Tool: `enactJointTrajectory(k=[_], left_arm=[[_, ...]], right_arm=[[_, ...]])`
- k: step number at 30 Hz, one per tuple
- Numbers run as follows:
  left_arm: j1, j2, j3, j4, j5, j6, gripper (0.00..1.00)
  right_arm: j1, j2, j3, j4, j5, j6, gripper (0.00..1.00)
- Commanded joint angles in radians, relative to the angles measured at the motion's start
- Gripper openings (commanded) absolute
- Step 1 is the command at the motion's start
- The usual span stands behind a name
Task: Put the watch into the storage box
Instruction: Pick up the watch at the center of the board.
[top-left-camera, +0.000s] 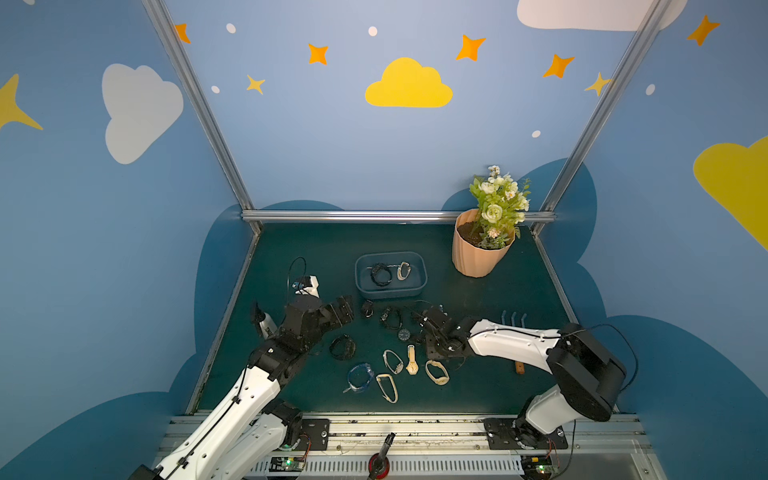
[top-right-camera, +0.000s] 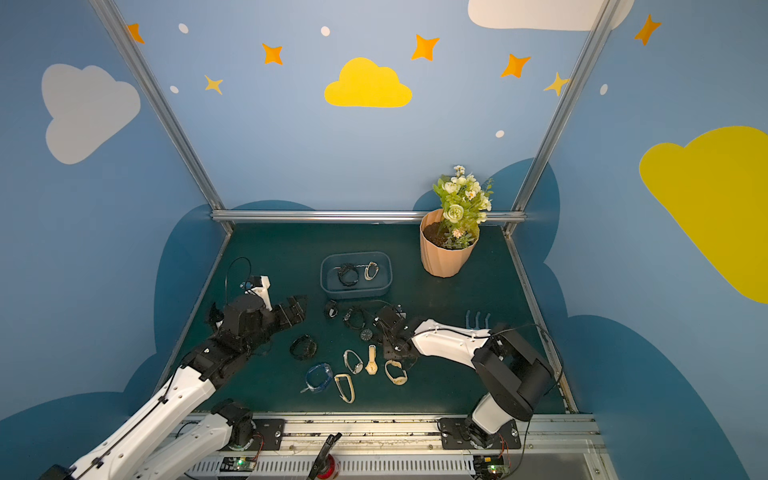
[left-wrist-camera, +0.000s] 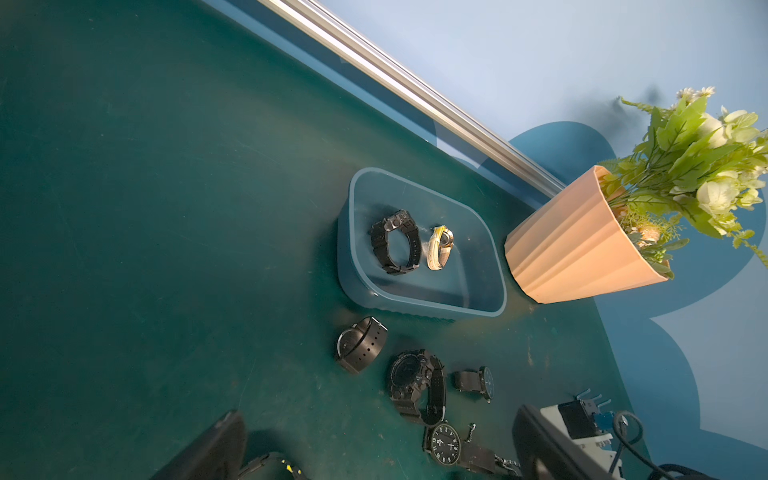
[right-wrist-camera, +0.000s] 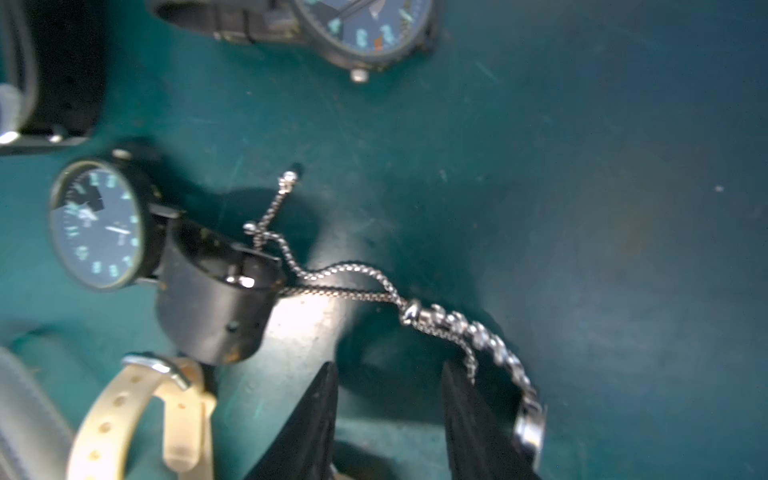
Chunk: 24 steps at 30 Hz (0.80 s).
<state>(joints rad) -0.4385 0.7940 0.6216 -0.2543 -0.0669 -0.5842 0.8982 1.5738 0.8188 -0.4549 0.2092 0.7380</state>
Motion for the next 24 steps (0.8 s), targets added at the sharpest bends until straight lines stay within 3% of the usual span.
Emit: enactJointTrajectory(k=[1, 12, 19, 24], left_arm=[[0.006, -0.006, -0.011, -0.015, -0.010, 0.003, 1.00], [0.009, -0.023, -0.008, -0.033, -0.016, 0.009, 1.00], [0.012, -0.024, -0.008, -0.038, -0.011, 0.008, 1.00], [0.013, -0.038, -0.011, -0.042, -0.017, 0.009, 1.00]], right_arm=[[-0.013, -0.014, 0.028, -0.051, 0.037, -0.018, 0.45], [-0.001, -0.115, 0.100, -0.178, 0.093, -0.190, 0.42], [-0.008, -0.031, 0.126, -0.183, 0.068, -0.355, 0.42], [-0.011, 0.016, 0.115, -0.157, 0.053, -0.392, 0.42]])
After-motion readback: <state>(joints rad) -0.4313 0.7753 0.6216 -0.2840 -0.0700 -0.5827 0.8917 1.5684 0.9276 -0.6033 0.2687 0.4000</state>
